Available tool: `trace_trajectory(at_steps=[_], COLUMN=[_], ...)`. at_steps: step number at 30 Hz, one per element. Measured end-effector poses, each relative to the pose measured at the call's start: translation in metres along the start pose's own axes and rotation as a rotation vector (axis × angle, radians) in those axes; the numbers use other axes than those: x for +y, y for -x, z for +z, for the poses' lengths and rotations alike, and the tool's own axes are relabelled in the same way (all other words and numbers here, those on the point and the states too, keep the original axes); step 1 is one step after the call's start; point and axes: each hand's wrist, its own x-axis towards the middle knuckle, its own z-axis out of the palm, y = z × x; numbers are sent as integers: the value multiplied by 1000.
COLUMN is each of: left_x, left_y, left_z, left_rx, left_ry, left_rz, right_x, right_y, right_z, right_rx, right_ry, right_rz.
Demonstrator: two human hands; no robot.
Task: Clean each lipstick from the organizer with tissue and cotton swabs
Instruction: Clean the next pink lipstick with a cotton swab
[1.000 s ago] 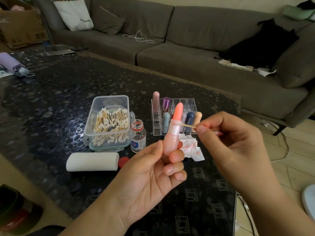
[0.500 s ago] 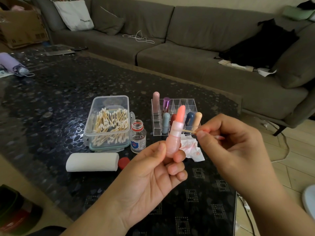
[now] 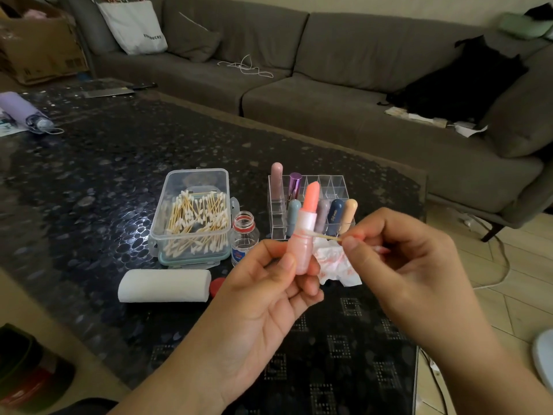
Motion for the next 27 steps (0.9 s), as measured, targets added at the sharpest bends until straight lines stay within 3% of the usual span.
trace_trajectory(at_steps=[4,9,14,19,24,27], left_x=[0,1,1,1,-1,-2], left_y=[4,5,5,5,5,4], left_z=[7,8,8,8,7,6], left_rx=[101,150,178,185,195,220], left_ry=[-158,-315,-383,-408,-399,-427], left_rz=[81,156,208,215,238,273], right_x=[-1,0,1,-1,0,-1], right_y=[-2,0,-1,1,-1,1], right_z=[-1,2,1,3,1,5], right_rx=[41,-24,39,-38,39,4], right_ry=[4,36,20,45,23,78], right_rz=[-19,-23,-14,-38,-22,-56])
